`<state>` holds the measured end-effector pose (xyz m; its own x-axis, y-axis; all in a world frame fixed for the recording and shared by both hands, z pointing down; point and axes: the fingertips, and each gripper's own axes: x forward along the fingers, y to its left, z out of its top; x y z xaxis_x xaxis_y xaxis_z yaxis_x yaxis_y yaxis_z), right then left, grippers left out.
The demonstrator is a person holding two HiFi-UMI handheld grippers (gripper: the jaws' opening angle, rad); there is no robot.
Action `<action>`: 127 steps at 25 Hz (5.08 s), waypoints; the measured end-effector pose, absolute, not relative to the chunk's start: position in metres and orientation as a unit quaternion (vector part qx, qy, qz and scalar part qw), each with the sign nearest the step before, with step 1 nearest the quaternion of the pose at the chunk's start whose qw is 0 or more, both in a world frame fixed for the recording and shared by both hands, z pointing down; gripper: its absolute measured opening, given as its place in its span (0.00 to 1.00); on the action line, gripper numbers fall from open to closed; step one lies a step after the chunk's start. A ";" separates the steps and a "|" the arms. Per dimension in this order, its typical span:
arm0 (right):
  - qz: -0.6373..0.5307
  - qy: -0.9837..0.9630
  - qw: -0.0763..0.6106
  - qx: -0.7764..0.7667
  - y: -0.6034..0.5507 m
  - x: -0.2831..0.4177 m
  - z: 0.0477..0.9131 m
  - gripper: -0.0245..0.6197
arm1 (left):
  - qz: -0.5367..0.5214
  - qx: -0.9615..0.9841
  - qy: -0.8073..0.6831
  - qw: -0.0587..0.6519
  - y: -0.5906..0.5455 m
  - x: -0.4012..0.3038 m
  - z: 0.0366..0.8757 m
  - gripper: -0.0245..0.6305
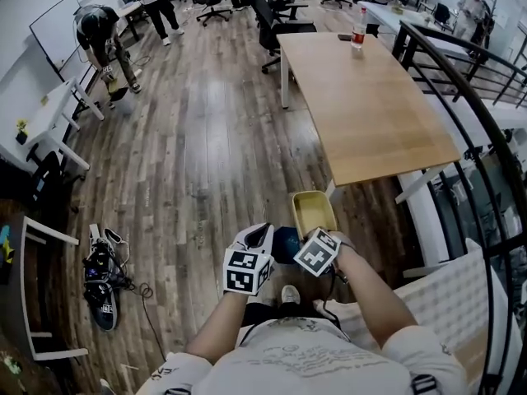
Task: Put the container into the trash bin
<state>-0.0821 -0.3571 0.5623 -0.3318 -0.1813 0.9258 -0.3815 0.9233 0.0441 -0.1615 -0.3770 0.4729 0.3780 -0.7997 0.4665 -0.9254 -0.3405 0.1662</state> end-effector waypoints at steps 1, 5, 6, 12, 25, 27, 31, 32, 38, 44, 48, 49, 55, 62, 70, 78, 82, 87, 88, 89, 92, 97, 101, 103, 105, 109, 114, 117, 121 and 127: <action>0.100 -0.810 0.552 0.172 -0.357 -0.084 0.569 0.07 | 0.157 0.806 -0.531 0.208 -0.380 -0.161 0.479 0.04; 0.125 -0.798 0.566 0.167 -0.362 -0.091 0.600 0.07 | 0.172 0.812 -0.511 0.224 -0.394 -0.165 0.505 0.04; 0.127 -0.793 0.573 0.167 -0.367 -0.094 0.608 0.07 | 0.178 0.813 -0.505 0.227 -0.400 -0.168 0.511 0.04; 0.168 -0.760 0.609 0.153 -0.367 -0.098 0.662 0.07 | 0.203 0.810 -0.486 0.258 -0.412 -0.183 0.551 0.04; 0.253 -0.719 0.641 0.083 -0.367 -0.122 0.843 0.07 | 0.244 0.767 -0.473 0.357 -0.429 -0.225 0.742 0.04; 0.268 -0.715 0.641 0.079 -0.369 -0.125 0.885 0.07 | 0.249 0.766 -0.465 0.368 -0.429 -0.221 0.780 0.04; 0.300 -0.703 0.641 0.076 -0.372 -0.130 0.961 0.07 | 0.256 0.765 -0.446 0.389 -0.424 -0.210 0.850 0.04; 0.307 -0.699 0.641 0.075 -0.373 -0.130 0.976 0.07 | 0.257 0.763 -0.442 0.395 -0.423 -0.208 0.864 0.04; 0.338 -0.697 0.631 0.057 -0.375 -0.136 1.054 0.07 | 0.259 0.754 -0.430 0.423 -0.414 -0.209 0.928 0.04; 0.338 -0.688 0.641 0.039 -0.376 -0.137 1.136 0.07 | 0.270 0.750 -0.432 0.421 -0.410 -0.225 0.958 0.04; 0.335 -0.679 0.652 0.040 -0.381 -0.135 1.171 0.07 | 0.277 0.746 -0.434 0.423 -0.405 -0.233 0.961 0.04; 0.330 -0.679 0.655 0.039 -0.383 -0.134 1.176 0.07 | 0.278 0.744 -0.433 0.426 -0.404 -0.234 0.962 0.04; 0.331 -0.687 0.646 0.039 -0.388 -0.136 1.187 0.07 | 0.283 0.751 -0.419 0.426 -0.397 -0.227 0.964 0.04; 0.316 -0.718 0.614 0.088 -0.406 -0.145 1.172 0.21 | 0.277 0.750 -0.417 0.433 -0.389 -0.223 0.967 0.04; 0.295 -0.746 0.559 0.210 -0.425 -0.136 1.111 0.04 | 0.260 0.757 -0.423 0.425 -0.396 -0.218 0.939 0.04; 0.296 -0.780 0.388 0.391 -0.467 -0.145 0.935 0.04 | 0.227 0.768 -0.445 0.402 -0.424 -0.221 0.858 0.04; 0.243 -0.796 0.314 0.456 -0.476 -0.144 0.807 0.04 | 0.195 0.784 -0.456 0.374 -0.440 -0.215 0.779 0.04; 0.184 -0.802 0.214 0.527 -0.486 -0.132 0.643 0.04 | 0.147 0.819 -0.447 0.329 -0.455 -0.198 0.658 0.04; 0.178 -0.801 0.196 0.537 -0.486 -0.128 0.611 0.04 | 0.141 0.823 -0.446 0.322 -0.454 -0.196 0.633 0.04; 0.169 -0.801 0.178 0.547 -0.487 -0.124 0.581 0.04 | 0.135 0.827 -0.448 0.313 -0.456 -0.195 0.609 0.04; 0.135 -0.801 0.128 0.570 -0.505 -0.114 0.496 0.04 | 0.112 0.838 -0.456 0.277 -0.477 -0.192 0.539 0.04; 0.121 -0.810 0.063 0.570 -0.513 -0.106 0.390 0.04 | 0.098 0.858 -0.457 0.212 -0.490 -0.182 0.443 0.04; 0.086 -0.811 0.025 0.578 -0.492 -0.100 0.327 0.04 | 0.073 0.864 -0.471 0.165 -0.475 -0.182 0.383 0.04; 0.067 -0.807 0.013 0.586 -0.483 -0.097 0.304 0.04 | 0.064 0.867 -0.474 0.140 -0.469 -0.180 0.361 0.04; 0.055 -0.805 0.009 0.591 -0.483 -0.094 0.293 0.04 | 0.060 0.868 -0.478 0.123 -0.469 -0.176 0.346 0.04; 0.050 -0.813 0.013 0.581 -0.487 -0.099 0.291 0.04 | 0.058 0.865 -0.486 0.107 -0.473 -0.177 0.332 0.04; 0.057 -0.821 0.016 0.567 -0.485 -0.110 0.293 0.04 | 0.056 0.867 -0.485 0.098 -0.474 -0.178 0.323 0.04; 0.066 -0.823 0.014 0.564 -0.483 -0.109 0.295 0.04 | 0.052 0.868 -0.485 0.091 -0.472 -0.175 0.317 0.04; 0.072 -0.822 0.018 0.565 -0.479 -0.107 0.297 0.04 | 0.051 0.868 -0.485 0.090 -0.470 -0.174 0.314 0.04; 0.091 -0.826 0.012 0.556 -0.471 -0.104 0.302 0.04 | 0.046 0.870 -0.480 0.098 -0.463 -0.171 0.317 0.04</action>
<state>-0.1042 -0.4711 0.3017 -0.3816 -0.9163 0.1214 -0.9208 0.3654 -0.1361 -0.1712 -0.4629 0.3168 0.5349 -0.8266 0.1751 -0.8448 -0.5198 0.1268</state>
